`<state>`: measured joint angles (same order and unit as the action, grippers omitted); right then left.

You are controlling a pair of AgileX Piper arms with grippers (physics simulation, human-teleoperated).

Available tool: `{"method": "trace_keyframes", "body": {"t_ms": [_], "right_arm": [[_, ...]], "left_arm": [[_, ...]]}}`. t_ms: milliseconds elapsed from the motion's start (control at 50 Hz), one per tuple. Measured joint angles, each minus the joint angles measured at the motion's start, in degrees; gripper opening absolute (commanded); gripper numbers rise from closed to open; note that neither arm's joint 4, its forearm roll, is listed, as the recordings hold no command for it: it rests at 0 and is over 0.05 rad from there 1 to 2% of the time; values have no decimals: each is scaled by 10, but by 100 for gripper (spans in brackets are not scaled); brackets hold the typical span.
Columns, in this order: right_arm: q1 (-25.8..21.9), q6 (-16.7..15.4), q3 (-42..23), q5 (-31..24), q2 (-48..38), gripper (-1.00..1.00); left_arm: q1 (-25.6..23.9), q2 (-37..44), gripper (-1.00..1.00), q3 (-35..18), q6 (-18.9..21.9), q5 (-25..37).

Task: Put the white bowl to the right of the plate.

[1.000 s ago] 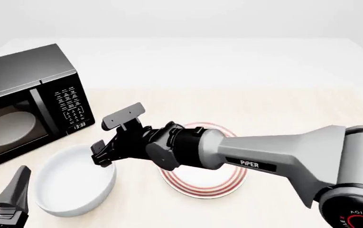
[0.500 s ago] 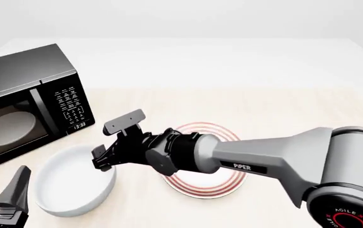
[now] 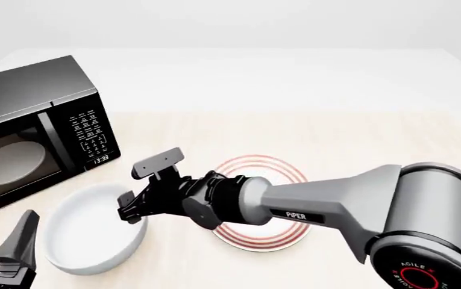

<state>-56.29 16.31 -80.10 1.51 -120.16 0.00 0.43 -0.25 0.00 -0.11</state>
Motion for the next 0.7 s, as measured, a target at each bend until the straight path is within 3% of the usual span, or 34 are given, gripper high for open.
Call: {"method": "trace_keyframes", "body": {"t_ms": [700], "right_arm": [[2,22,0,25,-37,100]], "left_arm": [[0,0,100,0,0,0]]}}
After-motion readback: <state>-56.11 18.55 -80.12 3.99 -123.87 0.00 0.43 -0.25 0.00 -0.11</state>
